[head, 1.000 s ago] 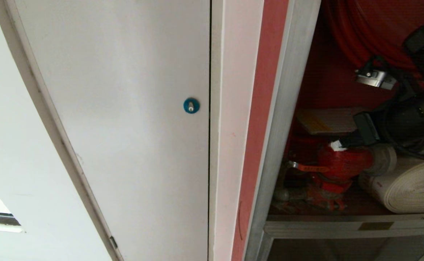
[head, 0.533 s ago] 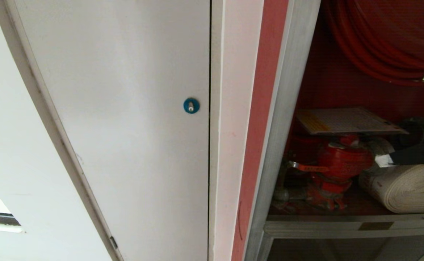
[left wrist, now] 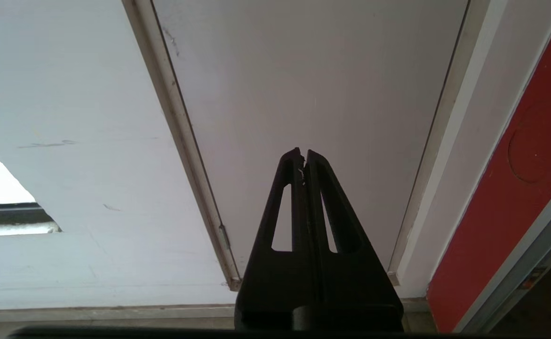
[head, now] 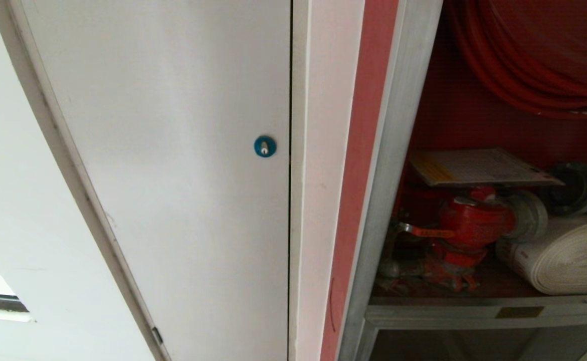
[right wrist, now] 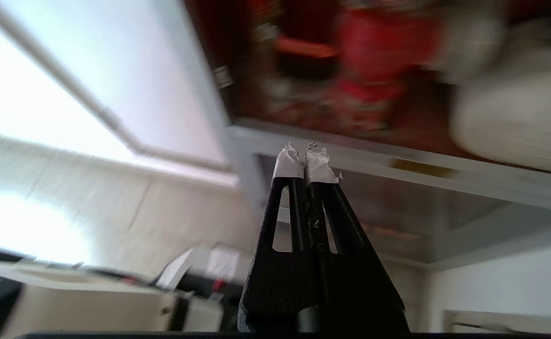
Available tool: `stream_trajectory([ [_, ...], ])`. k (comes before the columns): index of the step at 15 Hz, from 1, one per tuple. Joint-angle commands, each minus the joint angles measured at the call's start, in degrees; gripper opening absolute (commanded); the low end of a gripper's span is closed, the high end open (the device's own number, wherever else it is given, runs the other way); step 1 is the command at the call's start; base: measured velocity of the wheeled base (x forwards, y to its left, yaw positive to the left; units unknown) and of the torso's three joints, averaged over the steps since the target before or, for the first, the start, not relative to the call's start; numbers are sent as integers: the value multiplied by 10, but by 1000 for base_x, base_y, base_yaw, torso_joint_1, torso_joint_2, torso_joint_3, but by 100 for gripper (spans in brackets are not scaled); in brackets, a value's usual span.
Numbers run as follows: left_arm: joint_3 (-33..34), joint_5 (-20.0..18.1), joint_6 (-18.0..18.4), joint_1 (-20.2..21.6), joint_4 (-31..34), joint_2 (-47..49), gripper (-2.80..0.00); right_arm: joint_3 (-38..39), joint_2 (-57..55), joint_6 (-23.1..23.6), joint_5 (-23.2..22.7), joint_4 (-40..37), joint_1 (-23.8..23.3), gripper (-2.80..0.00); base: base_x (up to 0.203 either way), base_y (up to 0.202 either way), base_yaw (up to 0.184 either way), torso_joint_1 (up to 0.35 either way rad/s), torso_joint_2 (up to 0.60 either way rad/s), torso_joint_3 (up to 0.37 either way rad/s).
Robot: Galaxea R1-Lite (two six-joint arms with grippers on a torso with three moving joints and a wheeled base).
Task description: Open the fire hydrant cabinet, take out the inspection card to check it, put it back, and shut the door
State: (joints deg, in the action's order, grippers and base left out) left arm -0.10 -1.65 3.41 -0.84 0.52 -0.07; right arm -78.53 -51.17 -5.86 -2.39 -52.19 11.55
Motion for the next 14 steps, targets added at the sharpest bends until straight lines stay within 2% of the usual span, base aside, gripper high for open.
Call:
stream_trajectory([
  [1,0,0,0,1,0,0,-280,3,76,0,22,-9,-6,-280,0,0,0,0,0,0],
  [2,0,0,0,1,0,0,-280,4,100,0,33,-16,-21,-280,0,0,0,0,0,0],
  [4,0,0,0,0,0,0,-280,5,146,6,41,-33,-82,-280,0,0,0,0,0,0],
  [6,0,0,0,0,0,0,-280,16,198,28,40,-42,-109,-280,0,0,0,0,0,0],
  [9,0,0,0,0,0,0,-280,60,272,48,35,-44,-113,-280,0,0,0,0,0,0],
  [11,0,0,0,0,0,0,-280,117,323,49,14,-36,-108,-280,0,0,0,0,0,0],
  [14,0,0,0,0,0,0,-280,218,397,50,4,45,-106,-280,0,0,0,0,0,0],
])
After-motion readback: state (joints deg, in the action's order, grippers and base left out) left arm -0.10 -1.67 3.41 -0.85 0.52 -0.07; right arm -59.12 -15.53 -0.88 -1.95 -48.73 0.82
